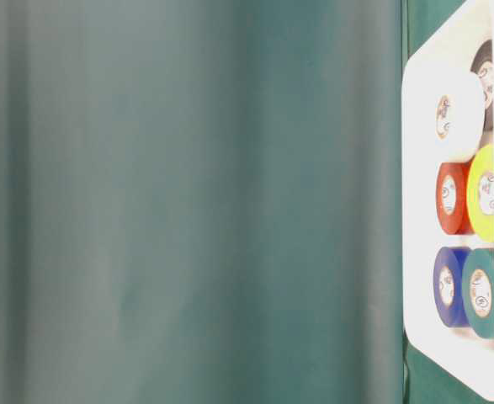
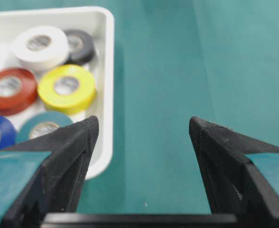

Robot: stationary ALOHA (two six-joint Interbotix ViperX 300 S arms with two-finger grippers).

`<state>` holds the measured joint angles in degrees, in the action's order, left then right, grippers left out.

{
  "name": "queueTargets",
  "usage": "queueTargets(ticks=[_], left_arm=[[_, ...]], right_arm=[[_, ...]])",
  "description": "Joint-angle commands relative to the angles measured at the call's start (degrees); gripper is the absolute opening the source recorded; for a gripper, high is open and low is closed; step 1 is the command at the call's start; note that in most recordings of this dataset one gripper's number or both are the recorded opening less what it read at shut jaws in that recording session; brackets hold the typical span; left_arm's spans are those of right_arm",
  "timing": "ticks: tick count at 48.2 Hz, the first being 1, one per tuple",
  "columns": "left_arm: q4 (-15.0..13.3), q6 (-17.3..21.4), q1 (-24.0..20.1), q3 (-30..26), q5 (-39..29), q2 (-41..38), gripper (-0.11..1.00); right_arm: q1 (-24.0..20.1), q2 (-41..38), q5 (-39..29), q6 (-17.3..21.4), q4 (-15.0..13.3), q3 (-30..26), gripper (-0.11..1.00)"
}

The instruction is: Put the tape into the white case with the left arm.

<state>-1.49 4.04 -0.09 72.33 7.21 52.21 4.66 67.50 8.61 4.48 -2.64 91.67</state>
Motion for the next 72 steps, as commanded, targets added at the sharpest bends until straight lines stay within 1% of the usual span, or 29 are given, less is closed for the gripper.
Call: queueTargets(ticks=[1, 12, 18, 28, 37, 72], left_arm=[[-0.1, 0.0, -0.2, 0.4, -0.3, 2.3, 0.76], [-0.1, -0.3, -0.2, 3.1, -4.0, 7.6, 0.76], [-0.1, -1.2, -0.2, 4.0, -5.4, 9.4, 0.76], [-0.1, -1.6, -0.2, 5.2, -6.7, 11.6, 0.76], [-0.1, -1.5, -0.2, 6.1, -7.7, 12.0, 0.76], [0.0, -1.2, -0.2, 9.7, -8.3, 12.0, 0.76]], right_arm=[[0.2, -0.4, 0.5, 0.0, -0.2, -0.6, -0.09], [0.2, -0.3, 0.6, 0.0, -0.2, -0.6, -0.09], [0.2, -0.4, 0.6, 0.0, -0.2, -0.5, -0.09], [0.3, -0.4, 0.6, 0.0, -0.2, -0.6, -0.09], [0.3, -0.4, 0.6, 0.0, -0.2, -0.6, -0.09], [0.3, -0.4, 0.6, 0.0, -0.2, -0.6, -0.09]])
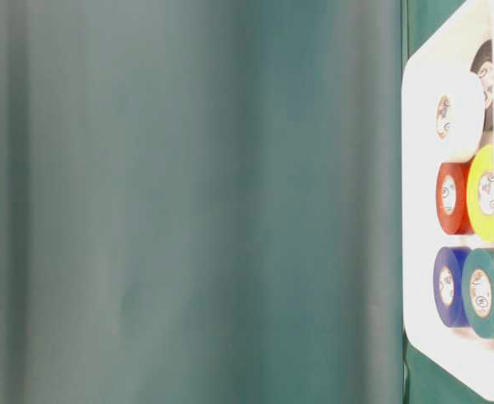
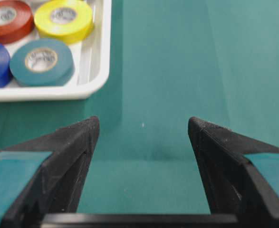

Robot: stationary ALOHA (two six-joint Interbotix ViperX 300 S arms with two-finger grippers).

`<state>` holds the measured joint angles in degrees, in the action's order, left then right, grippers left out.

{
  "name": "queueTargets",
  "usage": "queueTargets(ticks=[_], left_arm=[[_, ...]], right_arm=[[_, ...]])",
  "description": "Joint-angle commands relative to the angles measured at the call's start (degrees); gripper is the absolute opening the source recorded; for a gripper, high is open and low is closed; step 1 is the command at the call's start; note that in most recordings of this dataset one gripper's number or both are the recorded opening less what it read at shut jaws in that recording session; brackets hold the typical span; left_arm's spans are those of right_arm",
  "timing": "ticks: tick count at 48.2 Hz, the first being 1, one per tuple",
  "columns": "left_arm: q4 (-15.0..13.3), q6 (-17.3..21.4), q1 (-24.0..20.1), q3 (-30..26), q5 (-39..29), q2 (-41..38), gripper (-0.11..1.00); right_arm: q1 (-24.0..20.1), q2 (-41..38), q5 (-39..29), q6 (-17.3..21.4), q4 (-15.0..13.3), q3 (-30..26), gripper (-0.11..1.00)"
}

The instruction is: Put the tape into the white case with the left arm.

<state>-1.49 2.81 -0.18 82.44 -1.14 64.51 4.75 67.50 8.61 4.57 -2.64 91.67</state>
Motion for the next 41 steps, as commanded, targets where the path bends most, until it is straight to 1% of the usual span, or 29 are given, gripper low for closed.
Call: queueTargets(ticks=[1, 12, 34, 41], left_arm=[[0.1, 0.1, -0.1, -0.3, 0.1, -0.4, 0.76], [0.1, 0.1, -0.1, 0.7, 0.4, -0.4, 0.76], [0.1, 0.1, -0.1, 0.8, 0.5, -0.4, 0.76], [0.0, 0.1, -0.1, 1.1, 0.4, 1.3, 0.76]], right_arm=[[0.2, -0.4, 0.6, -0.1, -0.2, -0.6, -0.09], [0.2, -0.4, 0.6, -0.1, -0.2, -0.6, -0.09], [0.2, -0.4, 0.6, -0.1, -0.2, -0.6, -0.09], [0.2, -0.4, 0.6, -0.1, -0.2, -0.6, -0.09]])
